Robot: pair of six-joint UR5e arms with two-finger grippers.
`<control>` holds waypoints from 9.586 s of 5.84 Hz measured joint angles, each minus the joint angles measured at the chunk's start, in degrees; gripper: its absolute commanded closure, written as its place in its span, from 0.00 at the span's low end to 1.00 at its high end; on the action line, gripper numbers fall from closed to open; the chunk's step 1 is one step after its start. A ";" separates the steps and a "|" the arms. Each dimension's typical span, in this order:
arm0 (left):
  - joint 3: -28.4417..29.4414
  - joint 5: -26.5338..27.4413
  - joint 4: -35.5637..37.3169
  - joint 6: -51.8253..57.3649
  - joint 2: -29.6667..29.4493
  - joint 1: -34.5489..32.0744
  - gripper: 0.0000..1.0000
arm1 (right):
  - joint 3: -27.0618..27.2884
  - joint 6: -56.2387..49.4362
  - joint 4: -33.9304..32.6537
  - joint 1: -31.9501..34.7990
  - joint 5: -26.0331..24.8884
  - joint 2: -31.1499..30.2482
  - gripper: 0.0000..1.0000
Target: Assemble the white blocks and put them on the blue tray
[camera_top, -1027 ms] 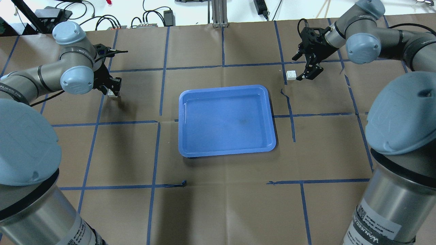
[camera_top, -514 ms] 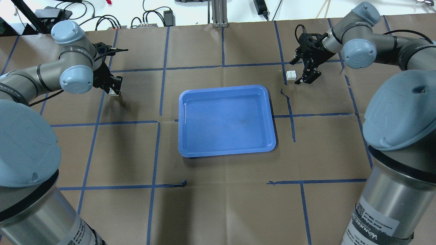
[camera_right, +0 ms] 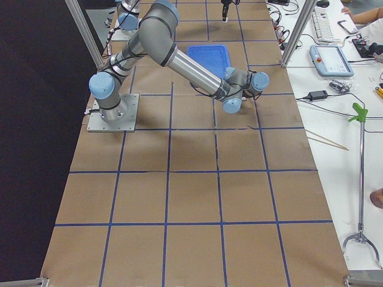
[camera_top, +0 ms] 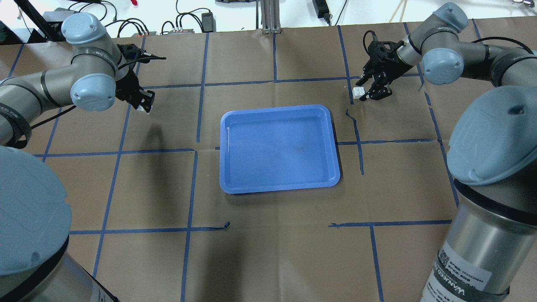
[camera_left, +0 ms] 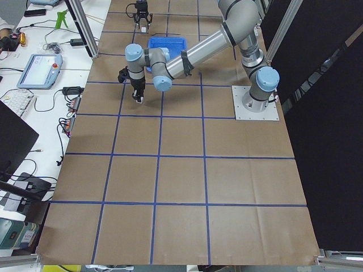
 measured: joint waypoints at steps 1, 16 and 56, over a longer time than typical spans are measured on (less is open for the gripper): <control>-0.25 0.00 -2.63 5.75 1.79 -5.28 0.84 | -0.15 0.00 0.00 0.00 0.02 0.00 0.70; -4.74 -3.42 4.38 31.18 -2.32 -31.40 0.17 | 8.91 10.63 3.27 0.07 -0.34 -18.04 0.72; 5.93 -3.71 -33.93 -35.64 34.03 -9.21 0.01 | 30.84 31.67 -28.74 21.68 1.70 -14.42 0.69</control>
